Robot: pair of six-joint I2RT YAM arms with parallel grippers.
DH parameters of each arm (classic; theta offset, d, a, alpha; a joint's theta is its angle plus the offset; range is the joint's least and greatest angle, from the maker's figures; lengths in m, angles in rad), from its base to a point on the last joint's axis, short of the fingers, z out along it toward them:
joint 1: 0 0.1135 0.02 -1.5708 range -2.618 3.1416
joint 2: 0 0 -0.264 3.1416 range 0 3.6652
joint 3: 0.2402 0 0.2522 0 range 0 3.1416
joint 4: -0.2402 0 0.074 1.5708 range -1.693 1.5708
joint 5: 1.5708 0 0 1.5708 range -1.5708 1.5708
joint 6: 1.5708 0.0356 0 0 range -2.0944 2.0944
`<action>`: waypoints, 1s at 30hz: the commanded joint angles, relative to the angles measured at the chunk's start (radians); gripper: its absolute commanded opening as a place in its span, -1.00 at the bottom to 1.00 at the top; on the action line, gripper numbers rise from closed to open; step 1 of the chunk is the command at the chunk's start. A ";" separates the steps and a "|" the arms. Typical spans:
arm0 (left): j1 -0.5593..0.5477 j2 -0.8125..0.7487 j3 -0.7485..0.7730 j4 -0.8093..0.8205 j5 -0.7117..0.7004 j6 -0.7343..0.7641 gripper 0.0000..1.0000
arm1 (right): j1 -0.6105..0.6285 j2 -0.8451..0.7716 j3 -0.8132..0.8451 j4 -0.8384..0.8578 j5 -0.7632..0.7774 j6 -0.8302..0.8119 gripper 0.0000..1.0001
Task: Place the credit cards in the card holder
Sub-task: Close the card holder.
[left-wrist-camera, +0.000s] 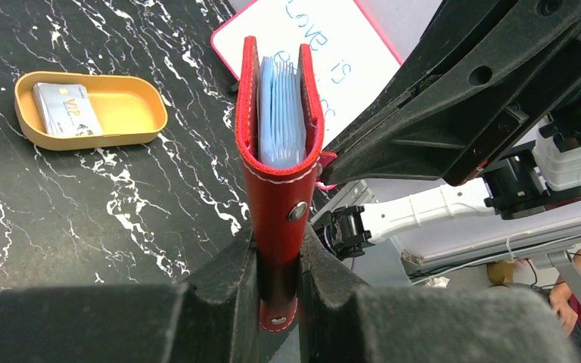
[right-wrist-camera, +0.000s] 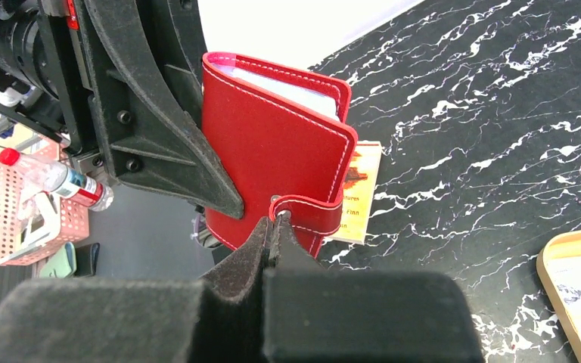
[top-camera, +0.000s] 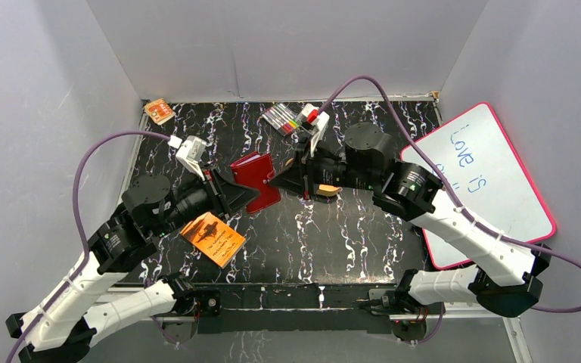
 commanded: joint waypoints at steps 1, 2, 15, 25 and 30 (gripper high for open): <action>0.001 0.001 0.055 0.046 -0.010 -0.001 -1.00 | 0.005 0.006 0.055 -0.009 -0.035 -0.030 -1.00; 0.002 0.003 0.055 0.046 -0.005 0.001 -1.00 | 0.005 0.008 0.054 -0.007 -0.035 -0.030 -1.00; 0.002 0.029 0.056 0.041 0.055 0.032 -1.00 | 0.005 0.022 0.027 0.035 -0.046 -0.003 -1.00; 0.001 0.044 0.068 0.048 0.081 0.045 -1.00 | 0.005 0.052 0.043 -0.006 -0.028 -0.011 -1.00; 0.002 0.043 0.067 0.062 0.100 0.043 -1.00 | 0.006 0.067 0.047 -0.018 -0.024 -0.012 -1.00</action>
